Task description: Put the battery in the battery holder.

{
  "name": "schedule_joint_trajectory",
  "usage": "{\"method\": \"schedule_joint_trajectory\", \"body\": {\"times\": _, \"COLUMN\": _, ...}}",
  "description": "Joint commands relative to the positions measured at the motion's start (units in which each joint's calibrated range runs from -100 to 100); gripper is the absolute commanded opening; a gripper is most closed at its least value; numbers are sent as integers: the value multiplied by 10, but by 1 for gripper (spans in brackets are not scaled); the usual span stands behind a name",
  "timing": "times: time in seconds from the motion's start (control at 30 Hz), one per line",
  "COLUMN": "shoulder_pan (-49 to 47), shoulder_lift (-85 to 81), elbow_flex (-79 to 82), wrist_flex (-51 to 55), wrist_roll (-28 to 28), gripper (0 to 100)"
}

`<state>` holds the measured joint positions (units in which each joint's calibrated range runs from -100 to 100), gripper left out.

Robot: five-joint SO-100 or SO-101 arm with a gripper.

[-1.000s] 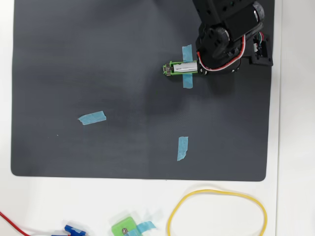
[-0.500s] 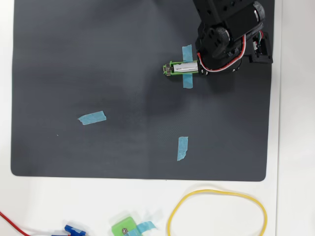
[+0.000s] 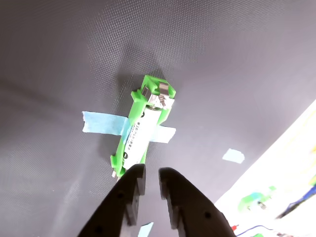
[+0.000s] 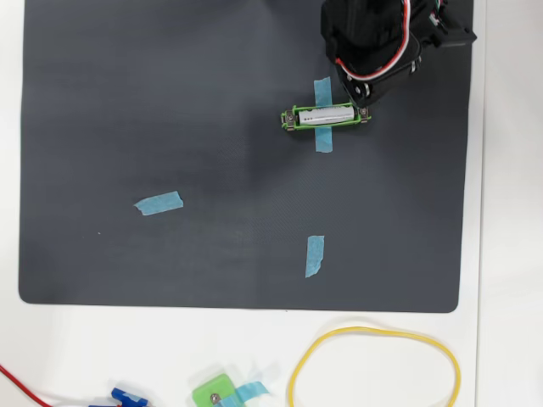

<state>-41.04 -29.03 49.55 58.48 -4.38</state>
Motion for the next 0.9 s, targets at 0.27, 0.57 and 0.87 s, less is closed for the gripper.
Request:
{"method": "schedule_joint_trajectory", "body": {"times": 0.27, "shoulder_pan": 130, "shoulder_lift": -372, "elbow_flex": 189, "wrist_flex": -3, "wrist_roll": 57, "gripper": 0}}
{"method": "schedule_joint_trajectory", "body": {"times": 0.57, "shoulder_pan": 237, "shoulder_lift": -597, "elbow_flex": 328, "wrist_flex": -3, "wrist_roll": 53, "gripper": 0}}
{"method": "schedule_joint_trajectory", "body": {"times": 0.87, "shoulder_pan": 259, "shoulder_lift": -705, "elbow_flex": 402, "wrist_flex": -8, "wrist_roll": 52, "gripper": 0}}
